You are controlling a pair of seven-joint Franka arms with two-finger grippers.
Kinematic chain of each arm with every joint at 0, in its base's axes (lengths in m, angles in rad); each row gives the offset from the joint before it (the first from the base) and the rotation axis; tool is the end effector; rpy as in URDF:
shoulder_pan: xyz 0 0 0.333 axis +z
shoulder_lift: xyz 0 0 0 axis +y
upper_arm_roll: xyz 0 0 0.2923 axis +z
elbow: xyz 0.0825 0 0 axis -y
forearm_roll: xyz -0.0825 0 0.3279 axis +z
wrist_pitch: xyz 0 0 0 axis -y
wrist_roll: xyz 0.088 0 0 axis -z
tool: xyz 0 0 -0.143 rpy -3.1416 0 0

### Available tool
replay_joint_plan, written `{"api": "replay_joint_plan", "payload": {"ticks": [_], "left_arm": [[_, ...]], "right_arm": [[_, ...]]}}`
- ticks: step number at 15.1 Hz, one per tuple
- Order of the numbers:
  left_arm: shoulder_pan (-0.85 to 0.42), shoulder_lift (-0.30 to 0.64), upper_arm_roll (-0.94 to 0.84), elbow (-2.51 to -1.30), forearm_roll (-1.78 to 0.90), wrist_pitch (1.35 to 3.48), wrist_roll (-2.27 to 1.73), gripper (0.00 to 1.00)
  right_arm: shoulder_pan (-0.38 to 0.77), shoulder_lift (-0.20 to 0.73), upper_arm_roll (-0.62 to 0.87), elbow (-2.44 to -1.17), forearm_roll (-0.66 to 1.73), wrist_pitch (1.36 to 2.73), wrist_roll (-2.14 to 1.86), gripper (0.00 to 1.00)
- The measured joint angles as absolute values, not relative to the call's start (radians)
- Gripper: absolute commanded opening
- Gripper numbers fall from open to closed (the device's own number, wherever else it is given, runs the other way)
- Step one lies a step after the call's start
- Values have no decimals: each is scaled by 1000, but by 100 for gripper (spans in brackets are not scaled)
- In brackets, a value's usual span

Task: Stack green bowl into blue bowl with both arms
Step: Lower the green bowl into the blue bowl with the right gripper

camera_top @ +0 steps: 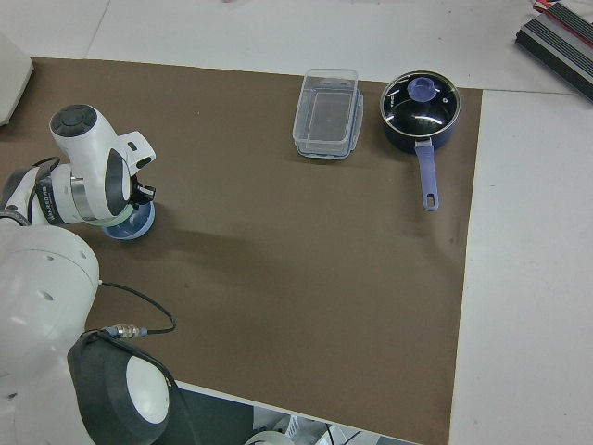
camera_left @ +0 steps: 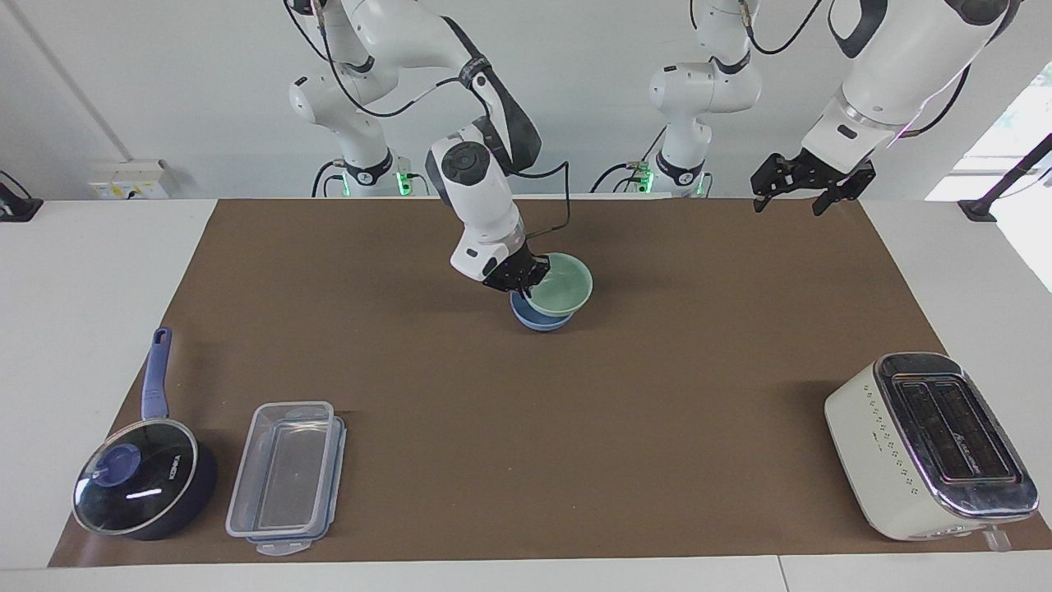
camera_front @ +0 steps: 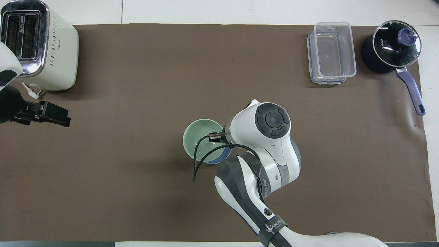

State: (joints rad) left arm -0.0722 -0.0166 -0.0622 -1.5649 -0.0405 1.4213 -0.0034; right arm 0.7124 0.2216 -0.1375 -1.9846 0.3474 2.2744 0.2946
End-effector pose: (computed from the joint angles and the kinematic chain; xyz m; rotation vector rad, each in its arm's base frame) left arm 0.4676 -0.0698 0.5636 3.0976 -0.2085 -0.2012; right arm 0.4566 0.3194 0.3382 -2.8893 -0.0987 0.0532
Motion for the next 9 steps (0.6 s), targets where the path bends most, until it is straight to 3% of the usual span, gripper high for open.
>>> {"api": "replay_joint_plan", "payload": {"ticks": [9], "left_arm": [[-72,-17,-62,-1565,-40,1434,-4,100]], "right_arm": [[713,222,-138,-2001,347,2292,284,0]]}}
